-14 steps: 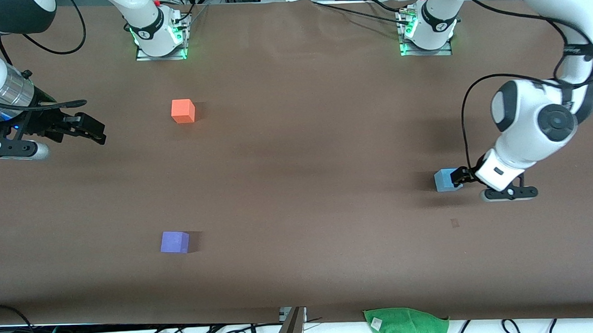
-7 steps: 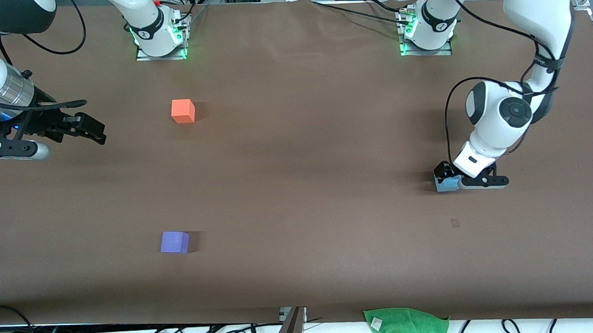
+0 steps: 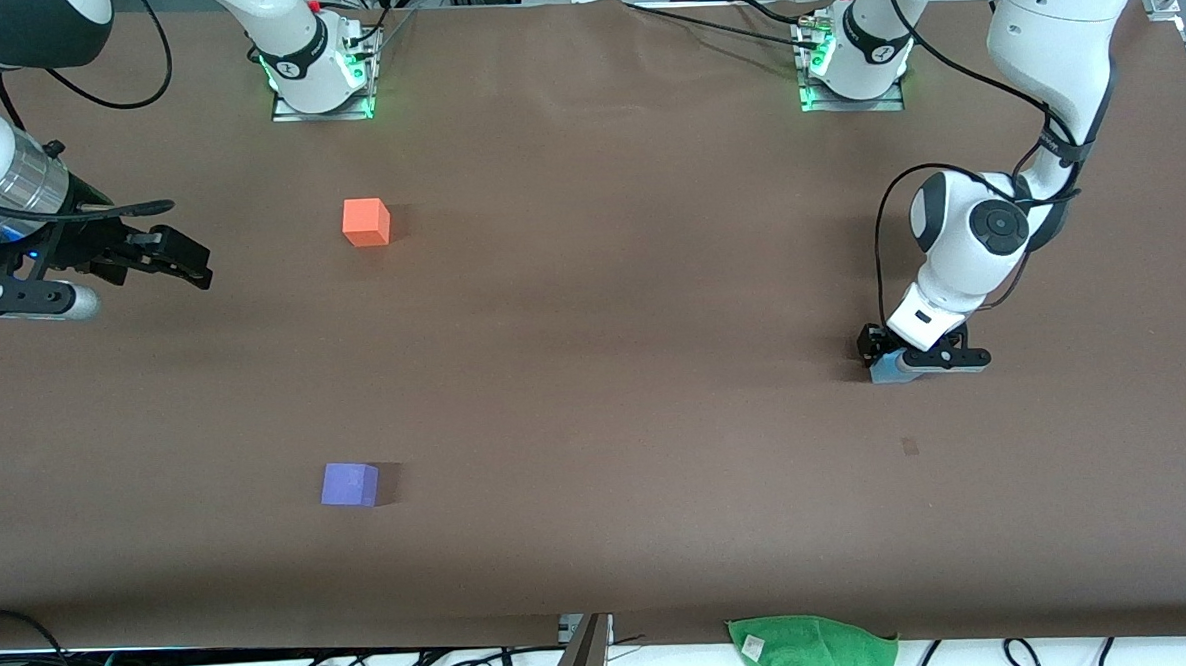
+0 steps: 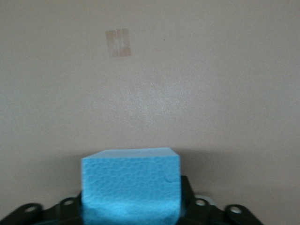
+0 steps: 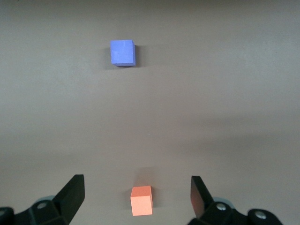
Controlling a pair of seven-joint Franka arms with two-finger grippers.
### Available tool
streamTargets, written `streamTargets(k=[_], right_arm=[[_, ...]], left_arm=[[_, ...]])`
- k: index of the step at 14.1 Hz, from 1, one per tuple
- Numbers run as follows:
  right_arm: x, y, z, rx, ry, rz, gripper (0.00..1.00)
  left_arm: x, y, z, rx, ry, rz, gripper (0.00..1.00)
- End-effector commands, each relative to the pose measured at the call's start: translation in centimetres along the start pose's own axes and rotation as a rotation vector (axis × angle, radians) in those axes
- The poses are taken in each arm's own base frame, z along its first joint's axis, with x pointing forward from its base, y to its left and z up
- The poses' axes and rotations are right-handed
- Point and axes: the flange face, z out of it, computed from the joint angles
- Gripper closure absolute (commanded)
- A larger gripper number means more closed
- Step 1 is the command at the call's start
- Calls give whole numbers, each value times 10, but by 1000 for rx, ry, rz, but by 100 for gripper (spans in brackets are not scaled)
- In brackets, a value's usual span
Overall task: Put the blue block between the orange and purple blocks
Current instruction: 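Lift the blue cube with the left gripper and carry it toward the table middle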
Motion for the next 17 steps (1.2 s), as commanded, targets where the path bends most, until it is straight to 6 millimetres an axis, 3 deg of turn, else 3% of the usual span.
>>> streamTargets(k=[1, 6, 10, 12, 14, 17], right_arm=[[0, 0, -2, -10, -2, -10, 0], [0, 0, -2, -10, -2, -10, 0], [0, 0, -2, -11, -2, -10, 0], [0, 0, -2, -10, -2, -10, 0], [0, 0, -2, -10, -2, -10, 0], [1, 0, -3, -9, 7, -9, 0]], left_arm=[[18, -2, -27, 8, 55, 19, 95], [68, 12, -99, 35, -63, 35, 95], [88, 83, -148, 4, -201, 77, 94], [84, 141, -163, -22, -229, 78, 91], [65, 210, -168, -59, -234, 87, 91], [37, 324, -147, -87, -256, 74, 92]])
